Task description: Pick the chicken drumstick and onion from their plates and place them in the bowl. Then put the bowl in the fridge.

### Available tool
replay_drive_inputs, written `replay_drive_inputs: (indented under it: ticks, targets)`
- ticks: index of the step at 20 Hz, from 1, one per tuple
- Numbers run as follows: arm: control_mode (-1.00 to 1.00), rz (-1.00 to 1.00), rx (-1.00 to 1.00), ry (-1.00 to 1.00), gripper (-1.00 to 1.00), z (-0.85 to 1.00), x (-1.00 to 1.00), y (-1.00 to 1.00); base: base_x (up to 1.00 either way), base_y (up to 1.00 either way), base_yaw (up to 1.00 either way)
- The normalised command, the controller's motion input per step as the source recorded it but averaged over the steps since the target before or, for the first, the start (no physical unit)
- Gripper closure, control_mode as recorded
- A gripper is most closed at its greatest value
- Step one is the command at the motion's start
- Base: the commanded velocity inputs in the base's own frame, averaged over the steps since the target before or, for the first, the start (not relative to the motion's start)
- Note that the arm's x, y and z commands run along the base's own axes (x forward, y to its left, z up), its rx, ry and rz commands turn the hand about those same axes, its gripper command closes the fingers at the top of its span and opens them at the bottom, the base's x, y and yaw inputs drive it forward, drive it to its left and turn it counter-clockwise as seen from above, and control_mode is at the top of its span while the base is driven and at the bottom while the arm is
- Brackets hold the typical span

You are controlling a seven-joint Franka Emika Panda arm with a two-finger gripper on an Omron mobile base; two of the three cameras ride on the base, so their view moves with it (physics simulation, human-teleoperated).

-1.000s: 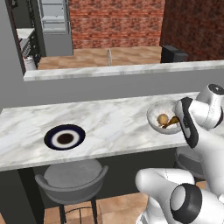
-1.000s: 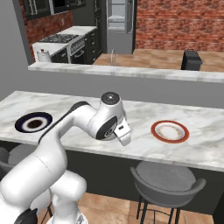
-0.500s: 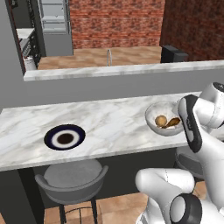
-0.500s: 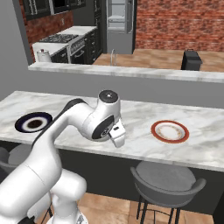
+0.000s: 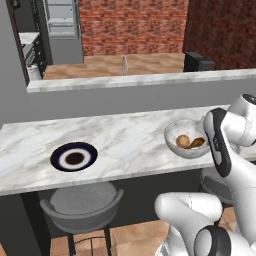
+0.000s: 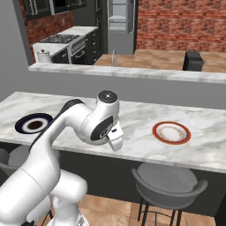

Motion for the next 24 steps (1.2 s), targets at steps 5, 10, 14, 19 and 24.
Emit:
replay_drive_inputs:
  ticks: [5, 10, 14, 19, 24]
  targets:
    - [-1.00, 0.00, 0.06, 0.01, 1.00, -0.01, 0.00, 0.05, 0.00, 0.00, 0.00]
    - [-1.00, 0.00, 0.00, 0.00, 1.00, 0.00, 0.00, 0.00, 0.00, 0.00, 0.00]
    - [-1.00, 0.00, 0.00, 0.00, 1.00, 0.00, 0.00, 0.00, 0.00, 0.00, 0.00]
    - [-1.00, 0.00, 0.00, 0.00, 1.00, 0.00, 0.00, 0.00, 0.00, 0.00, 0.00]
    - [1.00, 0.00, 0.00, 0.00, 1.00, 0.00, 0.00, 0.00, 0.00, 0.00, 0.00]
